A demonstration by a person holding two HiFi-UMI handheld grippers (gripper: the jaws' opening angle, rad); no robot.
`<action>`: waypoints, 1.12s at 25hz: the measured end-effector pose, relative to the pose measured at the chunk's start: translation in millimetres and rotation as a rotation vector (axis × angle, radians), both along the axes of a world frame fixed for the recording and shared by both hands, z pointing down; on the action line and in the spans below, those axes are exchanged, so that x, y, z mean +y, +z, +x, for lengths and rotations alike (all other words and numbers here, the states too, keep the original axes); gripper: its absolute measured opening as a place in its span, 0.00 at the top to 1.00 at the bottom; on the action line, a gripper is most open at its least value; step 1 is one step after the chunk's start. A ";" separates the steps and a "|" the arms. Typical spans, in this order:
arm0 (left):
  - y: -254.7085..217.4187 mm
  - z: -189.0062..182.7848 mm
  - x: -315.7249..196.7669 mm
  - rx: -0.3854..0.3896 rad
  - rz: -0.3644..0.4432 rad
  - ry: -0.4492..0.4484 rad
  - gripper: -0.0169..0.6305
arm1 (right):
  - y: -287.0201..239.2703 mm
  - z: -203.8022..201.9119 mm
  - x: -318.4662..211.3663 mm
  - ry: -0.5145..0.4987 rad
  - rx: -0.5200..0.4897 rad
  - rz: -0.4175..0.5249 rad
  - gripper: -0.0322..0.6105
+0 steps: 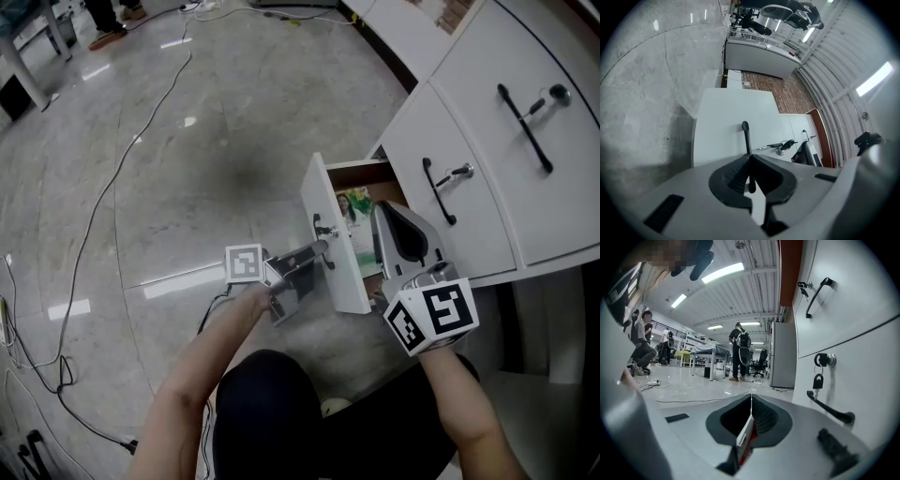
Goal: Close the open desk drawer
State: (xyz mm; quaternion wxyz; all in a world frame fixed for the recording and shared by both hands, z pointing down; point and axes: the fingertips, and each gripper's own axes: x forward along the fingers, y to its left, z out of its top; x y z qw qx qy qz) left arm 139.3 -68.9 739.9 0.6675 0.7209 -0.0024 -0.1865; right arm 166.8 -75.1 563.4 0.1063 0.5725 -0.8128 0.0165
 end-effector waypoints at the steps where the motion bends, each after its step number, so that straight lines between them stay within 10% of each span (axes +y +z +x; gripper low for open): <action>1: -0.4 1.0 0.1 0.003 0.004 -0.002 0.93 | -0.5 0.5 1.9 0.003 0.007 0.001 0.93; 28: 0.0 93.8 -9.6 0.043 -0.008 0.001 0.94 | -24.6 62.0 11.4 0.262 -0.113 0.010 0.93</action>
